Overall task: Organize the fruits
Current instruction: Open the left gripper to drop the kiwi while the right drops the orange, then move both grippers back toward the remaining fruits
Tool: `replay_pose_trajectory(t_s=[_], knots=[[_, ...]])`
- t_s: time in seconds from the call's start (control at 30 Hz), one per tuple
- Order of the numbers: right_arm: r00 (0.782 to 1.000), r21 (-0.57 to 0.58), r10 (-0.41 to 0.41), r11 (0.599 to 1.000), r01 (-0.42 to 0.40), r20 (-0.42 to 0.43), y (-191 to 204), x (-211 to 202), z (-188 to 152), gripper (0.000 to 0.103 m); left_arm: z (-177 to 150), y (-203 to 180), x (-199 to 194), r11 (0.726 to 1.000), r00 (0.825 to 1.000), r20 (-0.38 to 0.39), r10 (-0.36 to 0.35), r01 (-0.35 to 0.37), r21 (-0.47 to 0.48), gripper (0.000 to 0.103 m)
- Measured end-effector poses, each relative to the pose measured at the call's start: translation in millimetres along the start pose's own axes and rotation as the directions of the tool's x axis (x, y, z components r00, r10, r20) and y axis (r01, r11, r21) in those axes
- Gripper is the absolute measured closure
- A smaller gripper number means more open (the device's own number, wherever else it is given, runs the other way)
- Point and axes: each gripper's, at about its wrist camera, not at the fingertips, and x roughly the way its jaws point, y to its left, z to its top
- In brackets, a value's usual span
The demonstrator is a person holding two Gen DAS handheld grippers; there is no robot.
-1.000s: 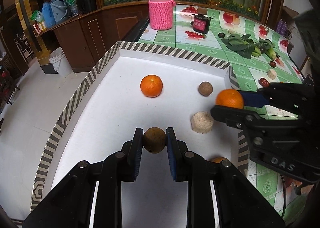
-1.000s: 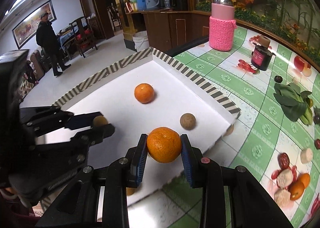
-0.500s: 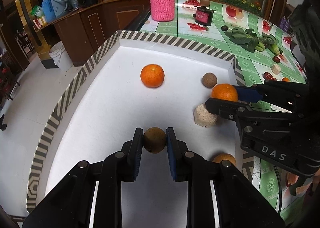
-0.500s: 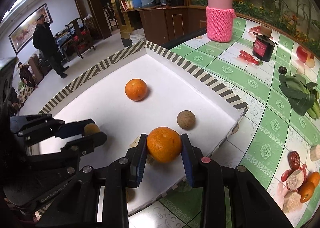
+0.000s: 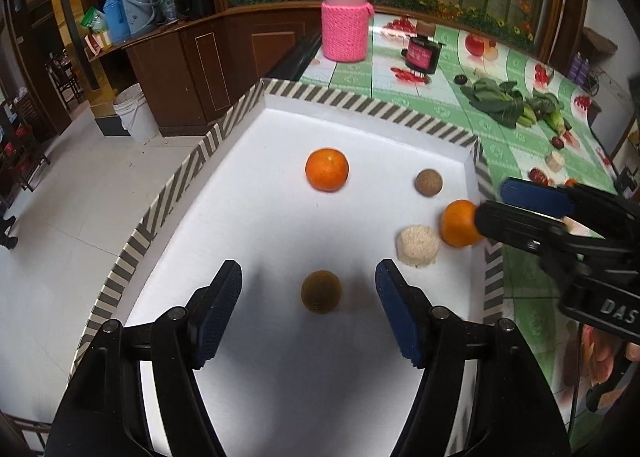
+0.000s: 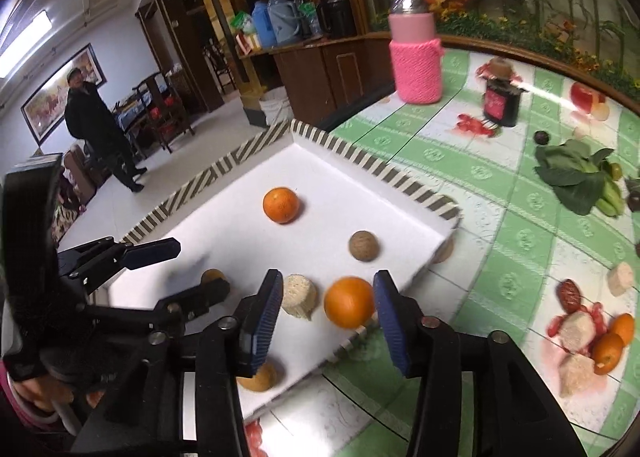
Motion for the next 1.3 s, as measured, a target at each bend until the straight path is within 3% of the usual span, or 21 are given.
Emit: replay_pose_trajectory(t_s=[0.3,0.53,0.83,1.03,1.3], knots=[[0.995,0.026,-0.073,0.997,0.071,0.073,-31,-47,-17,0.048,9,-36,-28,0.999,0.993,0.12,-0.023,0.018,0.039,0.034],[0.985,0.075,-0.142,0.988,0.135,0.099,-64,-79,-35,0.046,13,-74,-38,0.994,0.985,0.16,-0.069,0.055,0.09,0.034],[0.967,0.137,-0.235,0.965,0.221,0.095,-112,-114,-65,0.046,13,-117,-40,0.981,0.978,0.147,-0.151,0.13,0.144,0.034],[0.956,0.158,-0.289,0.948,0.278,0.051,-140,-115,-82,0.046,14,-145,-33,0.965,0.972,0.115,-0.206,0.182,0.189,0.034],[0.97,0.137,-0.244,0.96,0.243,-0.009,-151,-98,-87,0.048,15,-168,-19,0.955,0.971,0.066,-0.228,0.21,0.212,0.034]])
